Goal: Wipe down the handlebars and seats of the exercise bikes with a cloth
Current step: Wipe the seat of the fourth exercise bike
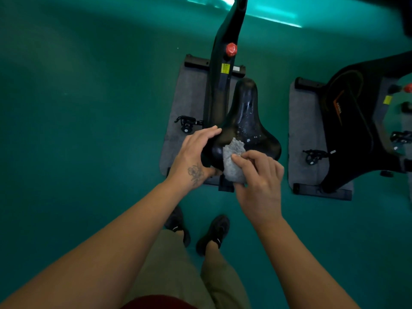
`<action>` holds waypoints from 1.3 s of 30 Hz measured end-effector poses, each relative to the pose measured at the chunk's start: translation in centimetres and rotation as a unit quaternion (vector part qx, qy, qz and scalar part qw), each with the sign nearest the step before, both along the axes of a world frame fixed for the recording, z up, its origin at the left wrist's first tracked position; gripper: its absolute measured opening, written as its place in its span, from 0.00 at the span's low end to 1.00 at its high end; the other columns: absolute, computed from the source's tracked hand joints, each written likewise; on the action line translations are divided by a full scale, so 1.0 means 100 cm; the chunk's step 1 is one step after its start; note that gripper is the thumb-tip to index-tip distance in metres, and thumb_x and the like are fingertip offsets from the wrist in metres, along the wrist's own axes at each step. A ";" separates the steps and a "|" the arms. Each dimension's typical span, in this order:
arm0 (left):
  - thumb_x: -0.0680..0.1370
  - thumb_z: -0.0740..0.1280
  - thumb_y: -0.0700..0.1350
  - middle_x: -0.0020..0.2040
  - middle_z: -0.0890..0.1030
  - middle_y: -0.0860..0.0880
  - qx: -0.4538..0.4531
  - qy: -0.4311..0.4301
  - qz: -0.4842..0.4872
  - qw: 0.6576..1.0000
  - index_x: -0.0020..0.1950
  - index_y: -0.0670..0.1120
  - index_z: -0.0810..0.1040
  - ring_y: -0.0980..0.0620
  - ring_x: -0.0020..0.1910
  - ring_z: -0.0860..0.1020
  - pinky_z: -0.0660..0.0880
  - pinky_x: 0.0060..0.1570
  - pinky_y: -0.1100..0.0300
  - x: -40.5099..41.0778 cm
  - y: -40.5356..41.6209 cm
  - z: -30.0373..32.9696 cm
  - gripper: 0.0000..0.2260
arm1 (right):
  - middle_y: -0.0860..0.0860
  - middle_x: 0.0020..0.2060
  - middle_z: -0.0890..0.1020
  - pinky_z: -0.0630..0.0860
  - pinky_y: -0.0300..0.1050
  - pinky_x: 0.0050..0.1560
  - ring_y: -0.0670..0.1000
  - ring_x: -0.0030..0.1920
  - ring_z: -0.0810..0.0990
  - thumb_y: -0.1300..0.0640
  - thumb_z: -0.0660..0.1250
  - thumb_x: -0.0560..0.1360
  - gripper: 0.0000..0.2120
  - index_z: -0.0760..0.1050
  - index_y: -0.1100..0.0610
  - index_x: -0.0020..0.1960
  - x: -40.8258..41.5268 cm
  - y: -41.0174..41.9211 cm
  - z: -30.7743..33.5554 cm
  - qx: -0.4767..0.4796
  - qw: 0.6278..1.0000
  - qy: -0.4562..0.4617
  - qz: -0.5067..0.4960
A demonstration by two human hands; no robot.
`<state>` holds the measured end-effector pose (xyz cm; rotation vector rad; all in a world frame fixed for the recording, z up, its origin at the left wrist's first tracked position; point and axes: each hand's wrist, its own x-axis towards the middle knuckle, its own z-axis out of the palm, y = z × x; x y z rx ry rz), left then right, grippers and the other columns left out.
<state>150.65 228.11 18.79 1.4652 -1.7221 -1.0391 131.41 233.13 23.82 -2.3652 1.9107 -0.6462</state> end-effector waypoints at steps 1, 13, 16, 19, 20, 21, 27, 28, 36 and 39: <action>0.63 0.86 0.43 0.78 0.71 0.58 -0.007 -0.002 0.000 1.000 0.79 0.54 0.71 0.52 0.75 0.68 0.64 0.75 0.57 0.000 0.000 -0.002 0.46 | 0.52 0.58 0.80 0.68 0.55 0.59 0.57 0.55 0.80 0.66 0.77 0.67 0.25 0.83 0.54 0.63 0.005 -0.002 0.001 0.006 1.000 -0.003 0.002; 0.62 0.87 0.43 0.78 0.71 0.58 0.003 -0.005 -0.006 1.000 0.79 0.55 0.71 0.52 0.75 0.68 0.65 0.76 0.53 0.003 -0.001 -0.002 0.47 | 0.49 0.59 0.80 0.67 0.55 0.59 0.53 0.57 0.80 0.72 0.77 0.61 0.33 0.84 0.50 0.62 -0.011 0.010 -0.004 0.010 0.999 -0.033 -0.027; 0.62 0.87 0.43 0.78 0.70 0.59 0.006 -0.004 -0.006 1.000 0.79 0.55 0.71 0.52 0.75 0.68 0.65 0.76 0.53 0.002 -0.001 -0.001 0.47 | 0.50 0.59 0.80 0.67 0.55 0.59 0.53 0.56 0.80 0.68 0.78 0.64 0.29 0.84 0.50 0.63 -0.010 0.011 -0.003 0.006 0.999 -0.027 -0.024; 0.65 0.83 0.43 0.77 0.71 0.58 0.006 -0.001 -0.003 1.000 0.78 0.55 0.72 0.52 0.74 0.68 0.65 0.74 0.57 0.001 0.000 0.000 0.43 | 0.50 0.58 0.80 0.68 0.55 0.60 0.54 0.56 0.80 0.63 0.78 0.67 0.25 0.83 0.51 0.63 0.007 0.006 0.000 0.015 0.999 -0.040 -0.027; 0.66 0.81 0.46 0.77 0.71 0.58 0.002 0.003 -0.003 1.000 0.78 0.54 0.72 0.52 0.74 0.68 0.64 0.74 0.59 0.001 0.000 0.000 0.41 | 0.50 0.58 0.80 0.68 0.55 0.61 0.55 0.56 0.79 0.61 0.78 0.67 0.25 0.83 0.51 0.63 0.014 0.003 0.001 0.022 0.999 -0.040 -0.026; 0.68 0.79 0.49 0.77 0.71 0.58 -0.002 0.005 -0.005 1.000 0.78 0.53 0.72 0.53 0.74 0.69 0.64 0.74 0.60 0.001 -0.001 0.001 0.39 | 0.50 0.58 0.79 0.68 0.54 0.61 0.55 0.56 0.79 0.61 0.78 0.66 0.26 0.83 0.51 0.64 0.020 0.000 0.002 0.030 0.999 -0.039 -0.021; 0.66 0.83 0.43 0.74 0.74 0.54 0.004 0.020 -0.043 0.999 0.76 0.51 0.75 0.56 0.75 0.69 0.64 0.77 0.44 0.012 -0.012 0.004 0.39 | 0.48 0.57 0.76 0.71 0.49 0.61 0.52 0.58 0.77 0.50 0.81 0.69 0.23 0.82 0.52 0.62 0.022 -0.020 0.018 0.088 0.987 -0.132 -0.026; 0.66 0.80 0.45 0.74 0.74 0.54 0.006 0.022 -0.047 0.999 0.76 0.51 0.75 0.55 0.75 0.69 0.63 0.78 0.43 0.013 -0.014 0.006 0.37 | 0.48 0.57 0.76 0.72 0.46 0.61 0.50 0.59 0.77 0.49 0.82 0.70 0.22 0.82 0.53 0.61 0.017 -0.022 0.022 0.103 0.976 -0.187 -0.037; 0.75 0.76 0.63 0.79 0.67 0.58 0.042 0.005 -0.029 0.999 0.79 0.55 0.70 0.55 0.79 0.62 0.61 0.78 0.53 -0.005 -0.015 0.026 0.35 | 0.47 0.56 0.79 0.77 0.48 0.61 0.48 0.58 0.80 0.53 0.80 0.74 0.21 0.78 0.52 0.64 -0.068 -0.052 0.045 0.115 0.950 -0.263 -0.124; 0.74 0.76 0.65 0.79 0.67 0.58 0.049 -0.010 -0.024 0.998 0.80 0.54 0.69 0.56 0.79 0.62 0.61 0.77 0.55 -0.015 -0.019 0.027 0.38 | 0.45 0.57 0.77 0.78 0.57 0.60 0.49 0.58 0.80 0.52 0.80 0.74 0.22 0.76 0.46 0.63 -0.089 -0.057 0.041 0.159 0.958 -0.206 -0.124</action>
